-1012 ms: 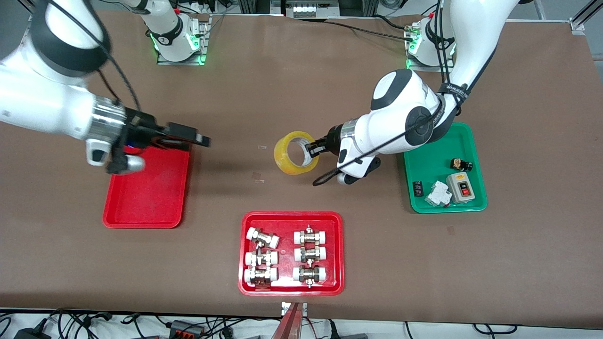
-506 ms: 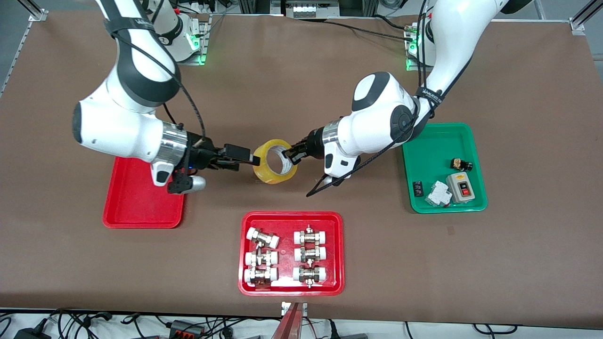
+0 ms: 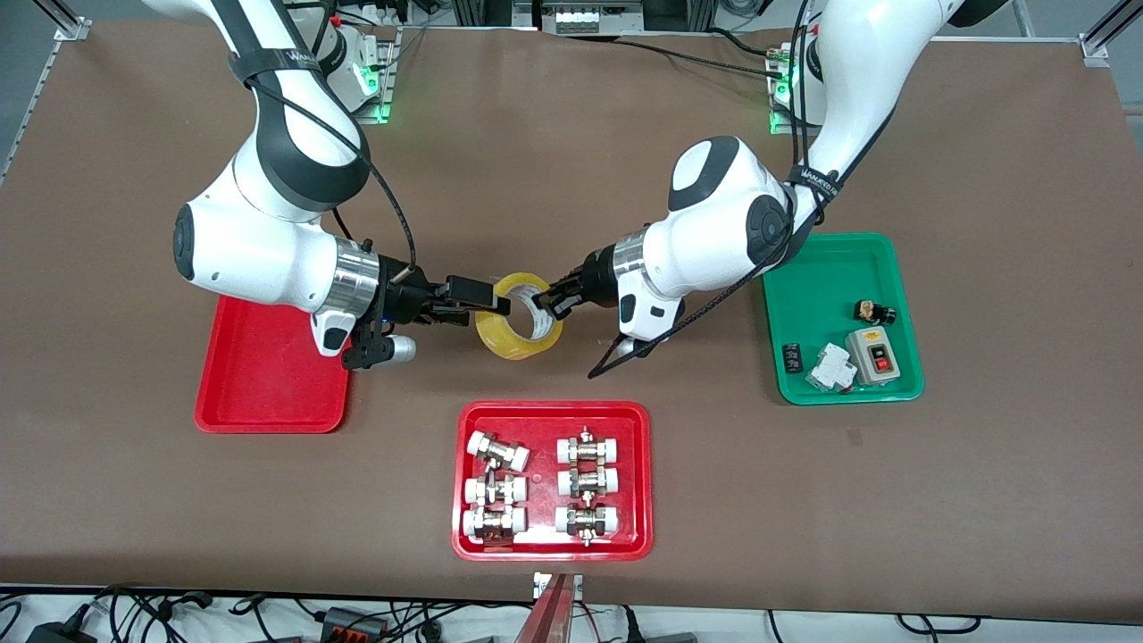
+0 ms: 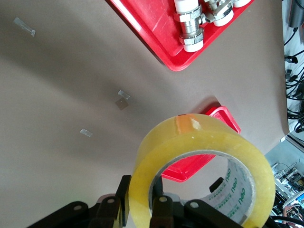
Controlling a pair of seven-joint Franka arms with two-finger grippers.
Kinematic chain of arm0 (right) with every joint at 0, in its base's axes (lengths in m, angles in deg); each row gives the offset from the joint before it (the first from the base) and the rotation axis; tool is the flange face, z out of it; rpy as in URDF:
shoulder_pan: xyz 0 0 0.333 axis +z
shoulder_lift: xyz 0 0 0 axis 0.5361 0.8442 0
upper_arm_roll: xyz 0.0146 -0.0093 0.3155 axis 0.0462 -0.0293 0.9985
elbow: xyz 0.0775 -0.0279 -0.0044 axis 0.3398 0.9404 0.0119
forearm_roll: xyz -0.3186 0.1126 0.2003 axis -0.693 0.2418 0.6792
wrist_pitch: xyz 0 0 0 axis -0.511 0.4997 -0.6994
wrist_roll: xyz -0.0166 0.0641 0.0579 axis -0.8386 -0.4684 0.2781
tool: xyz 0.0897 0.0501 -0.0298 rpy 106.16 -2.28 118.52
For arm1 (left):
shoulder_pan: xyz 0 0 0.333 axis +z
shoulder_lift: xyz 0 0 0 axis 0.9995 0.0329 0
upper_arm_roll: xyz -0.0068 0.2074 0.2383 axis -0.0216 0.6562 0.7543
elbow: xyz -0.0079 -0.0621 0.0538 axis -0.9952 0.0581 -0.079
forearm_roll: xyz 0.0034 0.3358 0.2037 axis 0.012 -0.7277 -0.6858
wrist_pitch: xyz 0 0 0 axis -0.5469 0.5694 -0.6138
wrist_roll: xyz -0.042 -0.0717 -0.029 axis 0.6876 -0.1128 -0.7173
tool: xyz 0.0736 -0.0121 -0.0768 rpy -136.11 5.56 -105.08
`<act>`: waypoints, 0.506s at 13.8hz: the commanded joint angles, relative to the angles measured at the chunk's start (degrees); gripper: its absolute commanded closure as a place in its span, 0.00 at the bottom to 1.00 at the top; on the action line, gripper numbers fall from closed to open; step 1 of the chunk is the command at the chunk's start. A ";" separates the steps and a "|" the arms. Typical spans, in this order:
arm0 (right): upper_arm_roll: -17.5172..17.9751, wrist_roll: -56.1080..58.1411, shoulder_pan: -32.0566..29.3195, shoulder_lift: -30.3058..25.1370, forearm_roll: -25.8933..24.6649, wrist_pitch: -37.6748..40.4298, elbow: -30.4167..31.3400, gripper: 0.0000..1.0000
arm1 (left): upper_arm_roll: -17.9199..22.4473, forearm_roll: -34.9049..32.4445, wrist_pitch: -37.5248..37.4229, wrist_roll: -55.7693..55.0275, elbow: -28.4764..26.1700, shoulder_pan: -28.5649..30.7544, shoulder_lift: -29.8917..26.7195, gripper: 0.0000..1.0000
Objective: Left arm passes tape to right arm into tray
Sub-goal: 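Close the right gripper on the tape rim beside the left gripper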
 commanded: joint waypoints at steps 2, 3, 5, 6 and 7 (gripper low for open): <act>-0.48 2.96 0.50 0.64 0.74 -0.37 -1.29 0.77 | 0.17 1.13 0.16 0.25 1.94 -0.51 0.72 0.97; -0.48 2.87 0.59 0.64 0.82 -0.37 -1.29 0.93 | 0.17 1.13 0.16 0.17 1.94 -0.51 0.72 0.95; -0.48 2.79 0.68 0.55 0.91 -0.37 -1.90 1.00 | 0.17 1.13 0.16 0.16 1.94 -0.51 0.81 0.94; -0.48 2.87 0.68 0.55 0.91 -0.37 -2.17 1.00 | 0.17 1.13 0.16 -0.10 1.94 -0.51 0.81 0.94; -0.48 2.79 0.68 0.55 0.91 -0.37 -2.25 1.00 | 0.17 1.21 0.16 -0.36 1.94 -0.51 0.81 0.92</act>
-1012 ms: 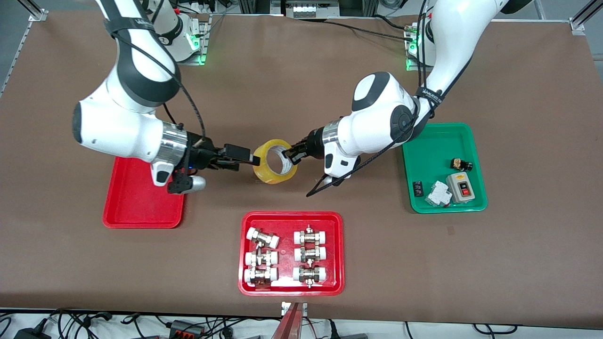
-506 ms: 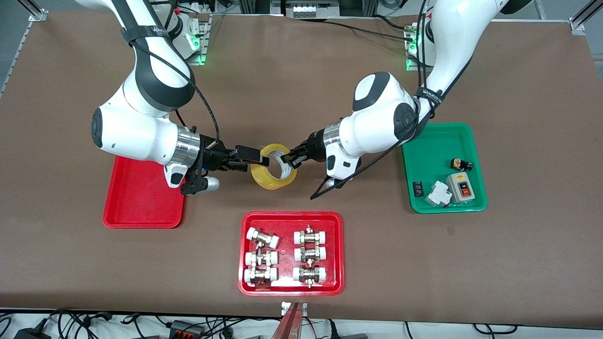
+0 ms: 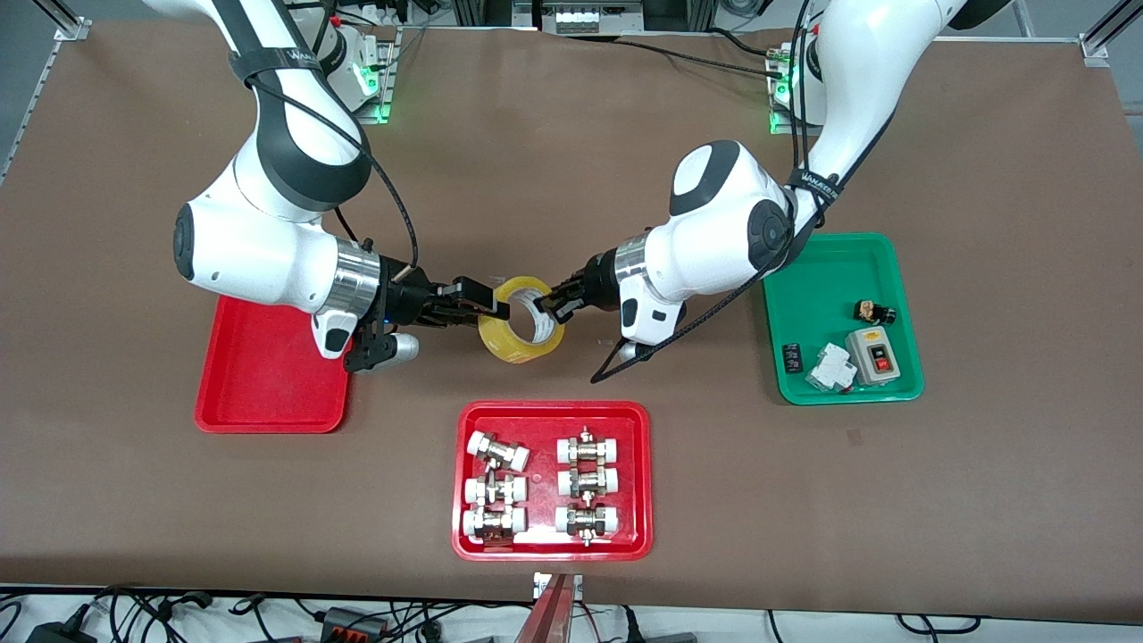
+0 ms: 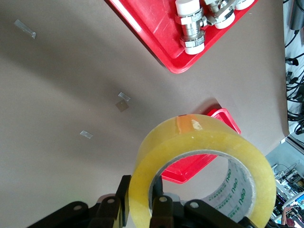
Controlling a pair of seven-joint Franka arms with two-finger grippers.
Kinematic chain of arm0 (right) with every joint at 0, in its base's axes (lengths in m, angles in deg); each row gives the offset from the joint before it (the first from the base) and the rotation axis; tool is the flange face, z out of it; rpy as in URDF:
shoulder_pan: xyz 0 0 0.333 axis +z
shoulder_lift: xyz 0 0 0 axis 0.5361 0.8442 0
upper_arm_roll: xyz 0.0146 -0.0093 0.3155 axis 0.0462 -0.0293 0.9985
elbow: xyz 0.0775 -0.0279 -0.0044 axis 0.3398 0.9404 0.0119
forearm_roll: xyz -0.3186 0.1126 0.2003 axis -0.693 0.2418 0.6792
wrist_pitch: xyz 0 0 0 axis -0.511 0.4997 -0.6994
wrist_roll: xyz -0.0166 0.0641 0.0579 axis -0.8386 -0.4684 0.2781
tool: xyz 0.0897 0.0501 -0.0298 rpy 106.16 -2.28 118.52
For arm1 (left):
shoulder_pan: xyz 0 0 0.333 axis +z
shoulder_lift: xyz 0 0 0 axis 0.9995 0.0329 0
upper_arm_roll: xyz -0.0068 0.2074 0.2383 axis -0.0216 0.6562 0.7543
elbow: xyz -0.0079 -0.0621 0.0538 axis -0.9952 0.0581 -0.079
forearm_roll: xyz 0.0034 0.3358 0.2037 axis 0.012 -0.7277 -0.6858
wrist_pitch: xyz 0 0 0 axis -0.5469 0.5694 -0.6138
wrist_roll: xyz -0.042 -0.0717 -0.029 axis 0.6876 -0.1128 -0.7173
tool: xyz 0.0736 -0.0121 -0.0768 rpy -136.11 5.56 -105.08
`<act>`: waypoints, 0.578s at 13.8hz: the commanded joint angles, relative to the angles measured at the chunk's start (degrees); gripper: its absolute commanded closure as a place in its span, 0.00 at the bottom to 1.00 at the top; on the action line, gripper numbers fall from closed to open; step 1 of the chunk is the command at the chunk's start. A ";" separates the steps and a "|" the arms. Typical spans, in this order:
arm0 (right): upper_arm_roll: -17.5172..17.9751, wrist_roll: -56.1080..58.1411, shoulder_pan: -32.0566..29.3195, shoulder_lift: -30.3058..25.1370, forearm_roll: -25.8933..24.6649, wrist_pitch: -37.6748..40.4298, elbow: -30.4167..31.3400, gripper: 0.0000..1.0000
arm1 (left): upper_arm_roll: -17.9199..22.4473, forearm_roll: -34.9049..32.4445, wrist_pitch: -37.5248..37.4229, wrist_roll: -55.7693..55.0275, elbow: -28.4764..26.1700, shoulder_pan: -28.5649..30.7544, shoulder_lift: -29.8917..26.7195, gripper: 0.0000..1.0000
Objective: Left arm passes tape to right arm into tray
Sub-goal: 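Close the right gripper on the tape rim beside the left gripper, then open the left gripper and withdraw while the right gripper carries tape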
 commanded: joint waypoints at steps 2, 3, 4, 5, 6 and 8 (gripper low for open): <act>-0.43 0.31 0.48 0.48 0.79 -0.26 -1.38 1.00 | 0.08 1.21 0.08 -0.18 1.77 -0.43 0.35 0.73; -0.43 0.13 0.48 0.48 0.79 -0.26 -1.47 1.00 | 0.08 1.21 0.08 0.17 1.77 -0.43 0.18 0.01; -0.43 -0.04 0.39 0.39 0.79 -0.26 -1.56 1.00 | 0.08 1.47 0.00 -0.26 2.55 0.18 0.00 0.00; -0.43 -0.05 0.30 0.31 0.70 -0.26 -2.52 1.00 | 0.08 1.47 -0.35 -0.35 3.52 1.05 -0.35 0.00; -0.52 -0.13 -0.04 0.31 0.62 0.26 -4.01 1.00 | -0.27 1.13 -1.92 -0.27 3.88 3.32 -0.87 0.00; -1.05 0.30 -2.05 0.39 0.35 0.70 -4.28 1.00 | -0.54 0.86 -8.93 0.17 4.23 7.89 -2.28 0.00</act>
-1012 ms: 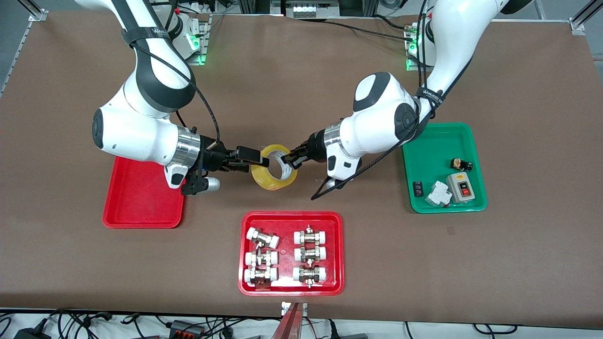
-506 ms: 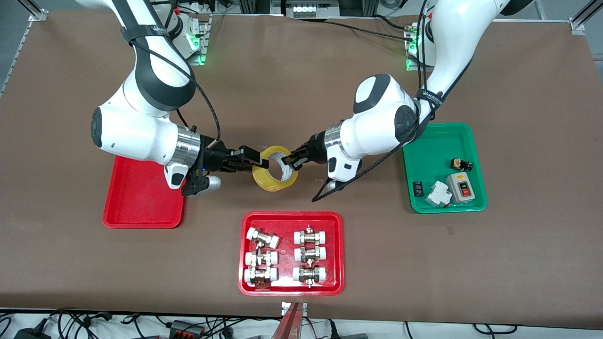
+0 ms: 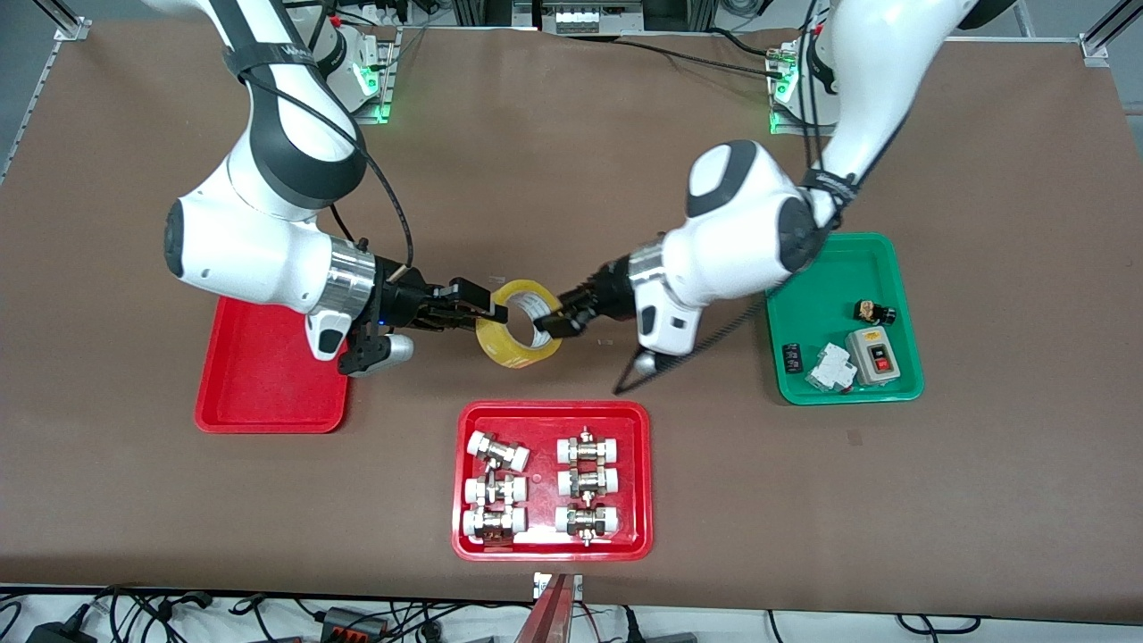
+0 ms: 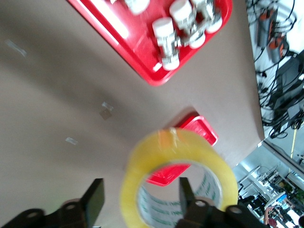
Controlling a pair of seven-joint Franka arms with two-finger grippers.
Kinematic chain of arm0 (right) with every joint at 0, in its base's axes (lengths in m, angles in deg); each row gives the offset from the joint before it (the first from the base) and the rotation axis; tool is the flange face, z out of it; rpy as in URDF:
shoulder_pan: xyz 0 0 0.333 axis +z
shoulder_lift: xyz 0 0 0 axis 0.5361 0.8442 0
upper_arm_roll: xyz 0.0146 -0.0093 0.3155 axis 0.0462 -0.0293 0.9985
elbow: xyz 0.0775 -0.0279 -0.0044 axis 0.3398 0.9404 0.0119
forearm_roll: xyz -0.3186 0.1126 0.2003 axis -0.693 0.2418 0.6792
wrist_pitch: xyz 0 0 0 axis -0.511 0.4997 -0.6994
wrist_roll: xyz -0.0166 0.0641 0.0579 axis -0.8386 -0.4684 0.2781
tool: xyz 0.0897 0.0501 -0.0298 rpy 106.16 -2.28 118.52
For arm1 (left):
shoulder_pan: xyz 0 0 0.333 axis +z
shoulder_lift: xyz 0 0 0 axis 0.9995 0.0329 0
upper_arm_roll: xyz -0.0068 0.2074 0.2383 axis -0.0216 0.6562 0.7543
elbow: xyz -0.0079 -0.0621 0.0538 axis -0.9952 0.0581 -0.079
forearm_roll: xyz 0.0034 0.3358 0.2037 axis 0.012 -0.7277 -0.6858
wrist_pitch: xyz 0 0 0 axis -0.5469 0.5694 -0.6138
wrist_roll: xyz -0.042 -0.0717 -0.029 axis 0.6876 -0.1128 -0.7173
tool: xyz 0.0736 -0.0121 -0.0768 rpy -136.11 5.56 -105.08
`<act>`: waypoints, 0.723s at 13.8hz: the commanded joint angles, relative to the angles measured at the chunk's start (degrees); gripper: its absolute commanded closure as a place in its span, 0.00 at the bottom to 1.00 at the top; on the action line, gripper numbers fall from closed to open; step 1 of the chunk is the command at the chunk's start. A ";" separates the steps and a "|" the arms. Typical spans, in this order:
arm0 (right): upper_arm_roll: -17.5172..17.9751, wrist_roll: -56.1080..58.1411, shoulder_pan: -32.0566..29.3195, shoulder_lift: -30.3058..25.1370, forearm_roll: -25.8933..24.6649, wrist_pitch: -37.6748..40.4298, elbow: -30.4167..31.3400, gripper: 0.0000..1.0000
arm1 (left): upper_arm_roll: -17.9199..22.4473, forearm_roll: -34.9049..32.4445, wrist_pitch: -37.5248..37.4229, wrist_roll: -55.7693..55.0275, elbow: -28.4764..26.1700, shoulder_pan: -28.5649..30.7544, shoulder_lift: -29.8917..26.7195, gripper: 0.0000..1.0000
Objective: Left arm passes tape to right arm into tray
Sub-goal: 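Open the left gripper and withdraw while the right gripper carries tape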
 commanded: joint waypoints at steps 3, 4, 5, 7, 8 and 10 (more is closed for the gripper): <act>-0.25 2.37 -8.70 0.54 -0.09 10.31 -1.60 1.00 | 0.34 -6.87 -18.88 6.00 0.12 11.00 -4.23 0.00; -0.25 5.43 -11.60 0.54 -1.23 14.52 -1.33 1.00 | -0.26 -13.88 -23.89 7.94 0.38 13.37 -5.54 0.00; -0.25 8.85 -14.58 0.80 -2.72 18.83 -0.81 1.00 | -0.96 -17.78 -29.08 11.27 0.39 15.83 -6.51 0.00; -0.25 14.83 -19.34 1.94 -6.32 24.65 0.25 1.00 | -0.27 -19.92 -40.06 26.95 0.47 19.96 -9.32 0.00; -0.25 19.04 -22.06 2.12 -8.34 26.24 1.56 1.00 | -0.53 -21.93 -44.47 35.73 0.47 23.29 -9.77 0.00; -0.25 29.31 -27.24 3.61 -9.93 28.97 4.54 1.00 | -0.97 -29.65 -49.15 51.84 0.47 28.40 -11.87 0.00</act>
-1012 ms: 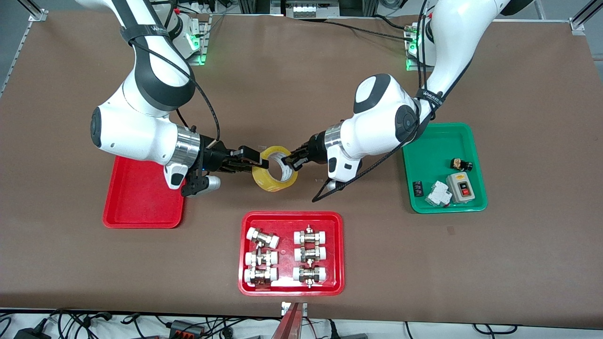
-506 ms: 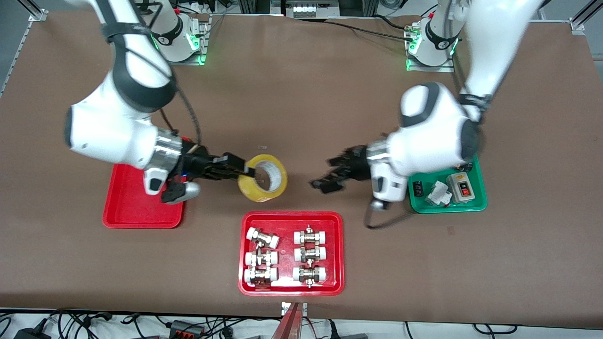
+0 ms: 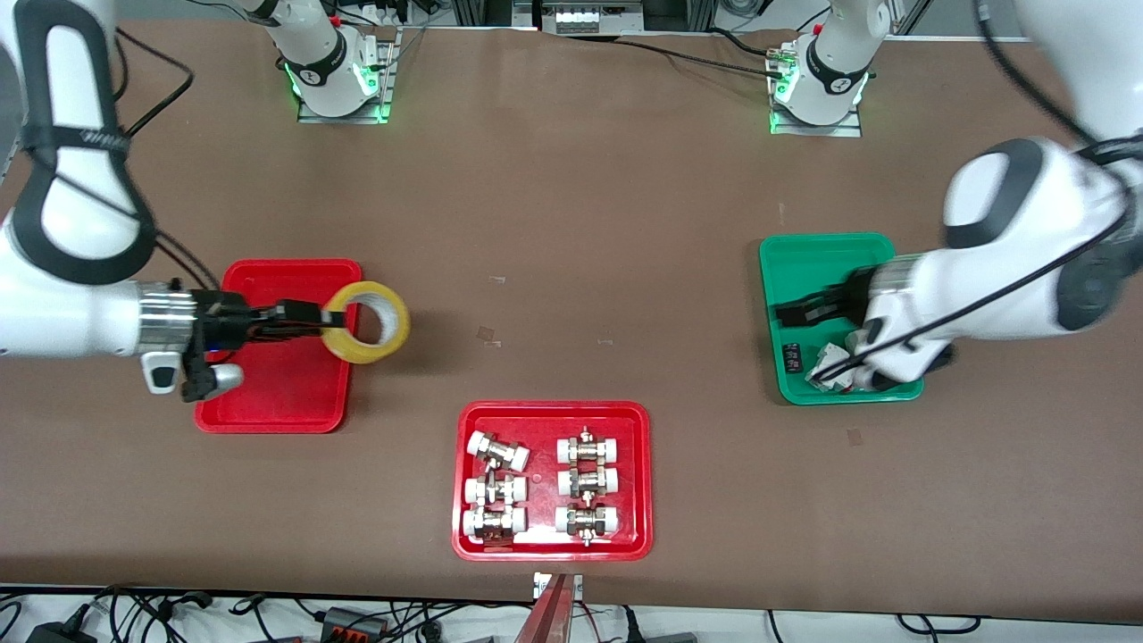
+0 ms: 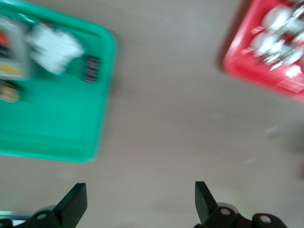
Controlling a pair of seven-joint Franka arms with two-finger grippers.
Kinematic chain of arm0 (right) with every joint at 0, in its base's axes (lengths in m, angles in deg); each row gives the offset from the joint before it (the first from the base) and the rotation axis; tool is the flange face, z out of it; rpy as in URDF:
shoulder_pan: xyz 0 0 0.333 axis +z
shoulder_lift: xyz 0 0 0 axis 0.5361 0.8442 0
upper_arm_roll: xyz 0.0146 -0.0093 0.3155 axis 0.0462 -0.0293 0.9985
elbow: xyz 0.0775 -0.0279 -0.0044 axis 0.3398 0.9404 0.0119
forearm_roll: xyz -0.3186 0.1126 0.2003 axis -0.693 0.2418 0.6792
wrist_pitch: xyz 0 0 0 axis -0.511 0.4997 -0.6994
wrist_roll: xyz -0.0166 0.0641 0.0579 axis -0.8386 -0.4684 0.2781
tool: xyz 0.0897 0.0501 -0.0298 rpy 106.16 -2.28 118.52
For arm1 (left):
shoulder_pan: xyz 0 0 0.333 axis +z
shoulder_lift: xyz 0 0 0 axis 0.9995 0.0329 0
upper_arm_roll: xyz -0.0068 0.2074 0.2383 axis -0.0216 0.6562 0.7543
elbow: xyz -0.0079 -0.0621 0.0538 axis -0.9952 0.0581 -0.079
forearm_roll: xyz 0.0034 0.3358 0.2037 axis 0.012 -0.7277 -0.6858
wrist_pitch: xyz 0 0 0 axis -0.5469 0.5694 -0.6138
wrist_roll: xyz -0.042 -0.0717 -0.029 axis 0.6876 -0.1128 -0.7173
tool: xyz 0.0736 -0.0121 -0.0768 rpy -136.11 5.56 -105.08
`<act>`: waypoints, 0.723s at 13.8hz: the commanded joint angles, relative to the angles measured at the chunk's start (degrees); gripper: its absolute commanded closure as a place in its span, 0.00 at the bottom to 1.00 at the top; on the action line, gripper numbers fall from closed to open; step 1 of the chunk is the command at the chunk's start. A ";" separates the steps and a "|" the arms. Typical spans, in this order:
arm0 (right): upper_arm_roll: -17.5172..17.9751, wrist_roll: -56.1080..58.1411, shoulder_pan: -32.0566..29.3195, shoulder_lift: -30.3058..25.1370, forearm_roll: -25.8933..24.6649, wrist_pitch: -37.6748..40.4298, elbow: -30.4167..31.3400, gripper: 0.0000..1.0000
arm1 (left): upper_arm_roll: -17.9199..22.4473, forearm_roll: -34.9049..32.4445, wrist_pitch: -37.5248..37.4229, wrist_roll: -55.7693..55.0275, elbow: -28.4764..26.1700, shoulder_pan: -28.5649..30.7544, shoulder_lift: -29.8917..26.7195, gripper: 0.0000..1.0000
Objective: Left arm passes tape to right arm into tray
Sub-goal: 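Open the left gripper and withdraw while the right gripper carries tape, then lower the tape into the empty red tray and open the right gripper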
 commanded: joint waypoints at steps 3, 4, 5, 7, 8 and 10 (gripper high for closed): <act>1.10 19.59 -10.13 3.84 -3.62 3.46 4.81 1.00 | -0.82 -11.97 -7.73 22.31 -3.01 6.26 -7.22 0.00; 1.10 22.76 -11.62 5.24 -4.33 3.46 4.90 1.00 | -0.91 -11.80 -7.66 22.40 -5.54 6.87 -8.54 0.00; 1.10 25.40 -12.86 6.56 -5.04 3.46 4.90 1.00 | -0.99 -11.71 -6.52 22.31 -8.78 7.14 -11.33 0.00; 1.10 30.93 -15.06 9.98 -6.62 2.76 4.90 1.00 | -1.52 -11.63 1.53 22.14 -18.61 6.87 -18.80 0.00; 1.10 32.88 -15.76 11.31 -6.63 2.33 4.90 1.00 | -1.61 -11.54 5.14 22.05 -23.36 7.14 -21.27 0.00; 1.10 35.87 -15.68 12.55 -6.80 0.40 4.90 1.00 | -1.61 -11.27 7.98 21.96 -26.48 7.92 -22.96 0.00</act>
